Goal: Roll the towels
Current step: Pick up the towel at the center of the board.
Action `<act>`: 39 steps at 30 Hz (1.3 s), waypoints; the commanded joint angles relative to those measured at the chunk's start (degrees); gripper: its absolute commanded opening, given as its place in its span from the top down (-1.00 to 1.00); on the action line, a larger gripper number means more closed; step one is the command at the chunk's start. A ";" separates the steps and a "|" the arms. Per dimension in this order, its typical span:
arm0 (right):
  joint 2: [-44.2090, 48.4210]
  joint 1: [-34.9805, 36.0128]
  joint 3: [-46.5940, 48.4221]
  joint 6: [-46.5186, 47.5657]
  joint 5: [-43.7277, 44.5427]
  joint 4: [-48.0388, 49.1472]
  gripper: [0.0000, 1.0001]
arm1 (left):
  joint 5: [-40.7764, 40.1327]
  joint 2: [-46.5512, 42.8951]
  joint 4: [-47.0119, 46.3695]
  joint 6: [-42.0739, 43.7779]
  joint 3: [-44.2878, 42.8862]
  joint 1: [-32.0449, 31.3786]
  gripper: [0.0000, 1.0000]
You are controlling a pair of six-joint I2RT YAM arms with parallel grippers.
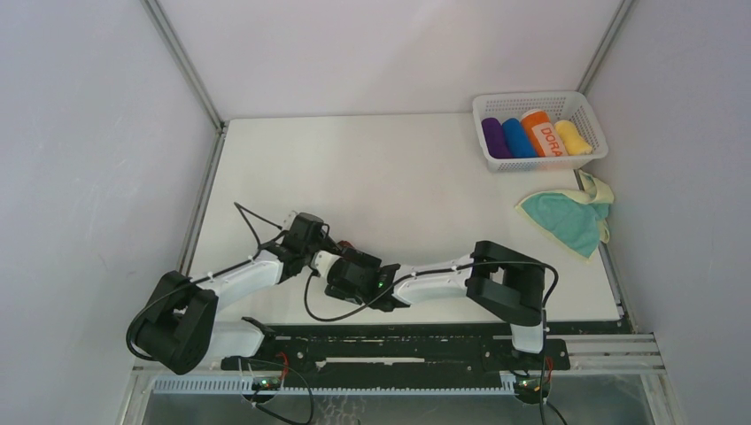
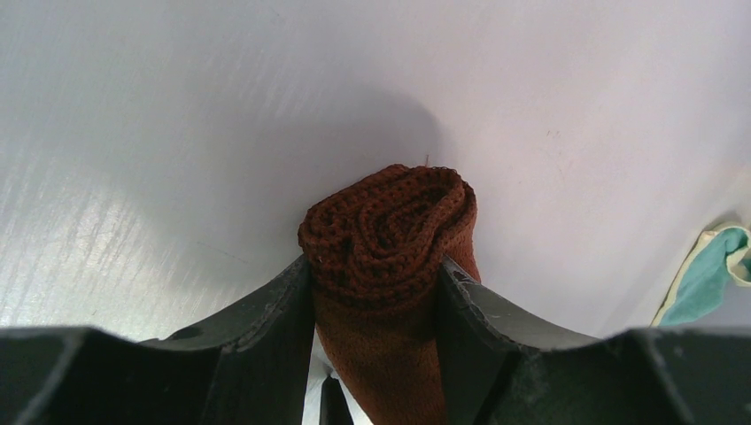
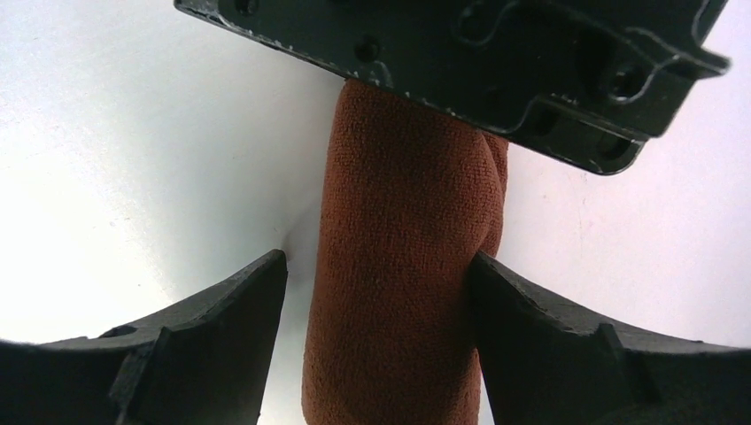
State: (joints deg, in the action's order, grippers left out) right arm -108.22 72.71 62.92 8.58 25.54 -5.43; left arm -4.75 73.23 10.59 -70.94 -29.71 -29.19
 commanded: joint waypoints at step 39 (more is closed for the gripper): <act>19.04 -16.97 1.13 -5.16 -6.25 -22.50 0.57 | -20.29 -23.02 31.79 32.74 -28.47 17.38 -0.86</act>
State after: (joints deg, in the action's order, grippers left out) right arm -97.30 60.10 62.52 4.43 18.06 -24.03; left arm -15.79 56.51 37.39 -50.04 -51.88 -12.53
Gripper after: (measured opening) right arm 0.383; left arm 0.923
